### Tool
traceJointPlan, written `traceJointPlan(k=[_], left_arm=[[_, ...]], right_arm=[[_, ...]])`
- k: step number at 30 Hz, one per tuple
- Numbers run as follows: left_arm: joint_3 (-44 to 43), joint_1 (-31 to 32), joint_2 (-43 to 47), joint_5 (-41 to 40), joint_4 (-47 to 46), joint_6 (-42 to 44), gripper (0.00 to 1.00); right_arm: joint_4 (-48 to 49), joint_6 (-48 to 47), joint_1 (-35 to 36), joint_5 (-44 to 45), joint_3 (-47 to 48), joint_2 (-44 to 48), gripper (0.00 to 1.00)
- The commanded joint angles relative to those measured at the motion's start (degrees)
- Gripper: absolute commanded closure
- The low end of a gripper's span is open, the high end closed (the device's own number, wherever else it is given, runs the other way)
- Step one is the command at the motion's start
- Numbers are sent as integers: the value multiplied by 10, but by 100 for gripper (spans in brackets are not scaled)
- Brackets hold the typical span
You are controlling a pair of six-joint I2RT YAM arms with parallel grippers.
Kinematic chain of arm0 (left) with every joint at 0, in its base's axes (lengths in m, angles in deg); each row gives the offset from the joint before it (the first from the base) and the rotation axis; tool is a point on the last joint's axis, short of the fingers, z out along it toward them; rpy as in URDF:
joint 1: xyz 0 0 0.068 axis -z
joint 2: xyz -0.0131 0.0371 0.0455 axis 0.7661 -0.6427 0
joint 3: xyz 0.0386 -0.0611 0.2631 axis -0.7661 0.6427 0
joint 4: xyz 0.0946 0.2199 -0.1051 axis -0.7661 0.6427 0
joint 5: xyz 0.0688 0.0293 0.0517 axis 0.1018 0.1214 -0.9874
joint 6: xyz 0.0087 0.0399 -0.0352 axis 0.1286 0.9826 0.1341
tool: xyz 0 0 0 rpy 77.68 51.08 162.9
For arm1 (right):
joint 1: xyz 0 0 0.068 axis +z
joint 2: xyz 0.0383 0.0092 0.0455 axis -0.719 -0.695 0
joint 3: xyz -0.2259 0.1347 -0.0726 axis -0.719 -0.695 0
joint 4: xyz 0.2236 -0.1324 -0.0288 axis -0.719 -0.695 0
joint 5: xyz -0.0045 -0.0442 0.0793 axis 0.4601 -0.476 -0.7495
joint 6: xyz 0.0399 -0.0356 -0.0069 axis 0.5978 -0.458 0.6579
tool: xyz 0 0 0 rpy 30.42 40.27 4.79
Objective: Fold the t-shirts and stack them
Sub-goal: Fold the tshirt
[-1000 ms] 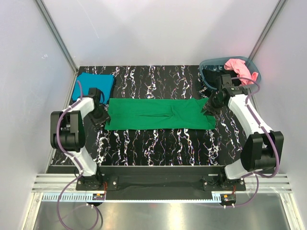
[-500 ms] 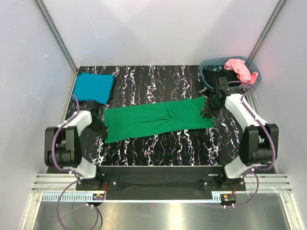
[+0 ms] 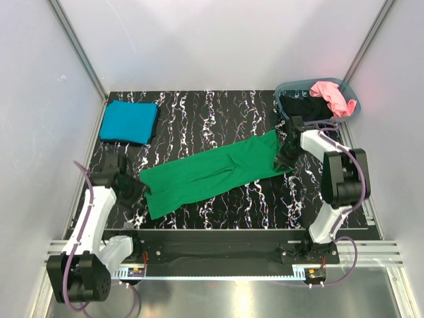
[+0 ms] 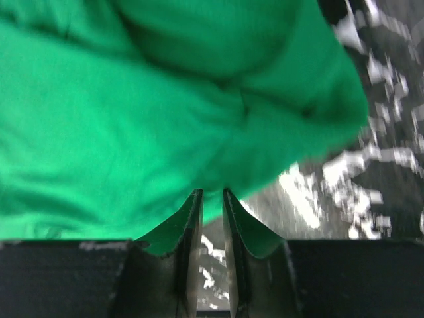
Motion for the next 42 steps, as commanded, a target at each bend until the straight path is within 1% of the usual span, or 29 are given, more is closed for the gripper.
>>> traceJointPlan(k=[1, 2, 5, 6, 8, 10, 14, 17, 20, 21, 22, 23, 25, 26, 27, 28, 29, 30, 31, 32, 33, 34, 35, 36, 37, 38, 39, 40, 42], left_arm=[[-91, 0, -25, -20, -6, -14, 45], [-124, 0, -55, -23, -3, -5, 44], [-159, 1, -106, -16, -22, 38, 44], [-171, 1, -114, -12, -41, 49, 44], [-182, 3, -129, -11, -49, 67, 44], [-191, 1, -141, -22, -55, 75, 44], [-186, 1, -152, -35, -62, 78, 44], [-171, 1, -149, -36, -72, 79, 44], [-151, 1, -150, -26, -88, 83, 43], [-145, 1, -154, -20, -105, 92, 43], [-140, 1, -167, -8, -113, 99, 43], [-132, 1, -178, -3, -123, 106, 43], [-129, 2, -197, 11, -127, 131, 43], [-124, 1, -214, 14, -132, 137, 43], [-119, 2, -217, 20, -138, 150, 43], [-115, 4, -219, 36, -146, 157, 43], [-110, 7, -219, 45, -162, 163, 43], [-100, 10, -219, 55, -170, 169, 44], [-97, 19, -219, 78, -179, 180, 44], [-96, 18, -219, 86, -189, 184, 44], [-93, 44, -221, 91, -194, 192, 44], [-89, 52, -221, 109, -201, 193, 44], [-83, 59, -223, 126, -224, 192, 44], [-73, 62, -228, 151, -240, 173, 44], [-44, 62, -231, 199, -256, 159, 44], [-31, 64, -233, 218, -291, 145, 44], [-10, 72, -232, 237, -307, 128, 45], [-7, 79, -232, 232, -314, 123, 45], [-6, 96, -232, 221, -315, 125, 45]], right_arm=[[15, -35, -4, 34, 50, -51, 75], [7, -45, -4, 40, 58, -61, 75], [6, -58, -4, 50, 83, -90, 74], [9, -64, -4, 50, 90, -98, 74], [7, -80, -4, 50, 108, -111, 74], [-2, -94, -4, 69, 152, -144, 74], [-11, -124, -3, 55, 226, -190, 72], [-18, -135, -2, 33, 308, -230, 72], [-15, -151, 4, 3, 359, -266, 71], [-15, -156, 7, -18, 398, -288, 70], [-16, -162, 10, -31, 418, -300, 70], [-19, -165, 11, -42, 461, -313, 70], [-28, -170, 20, -53, 502, -353, 69], [-29, -172, 23, -57, 543, -365, 68], [-31, -174, 25, -71, 565, -393, 68], [-43, -173, 27, -74, 589, -408, 68], [-52, -172, 28, -76, 644, -425, 68], [-63, -171, 28, -77, 671, -456, 68], [-86, -166, 29, -78, 697, -468, 68], [-99, -163, 29, -77, 739, -481, 68], [-107, -160, 29, -76, 746, -478, 68], [-103, -155, 30, -76, 743, -469, 68], [-92, -150, 30, -76, 710, -435, 68], [-79, -144, 30, -76, 687, -414, 67], [-49, -134, 30, -77, 664, -393, 67], [-35, -130, 30, -85, 624, -358, 67], [-24, -121, 30, -90, 611, -346, 69], [-23, -116, 30, -97, 603, -336, 73], [-22, -108, 30, -125, 576, -314, 84]])
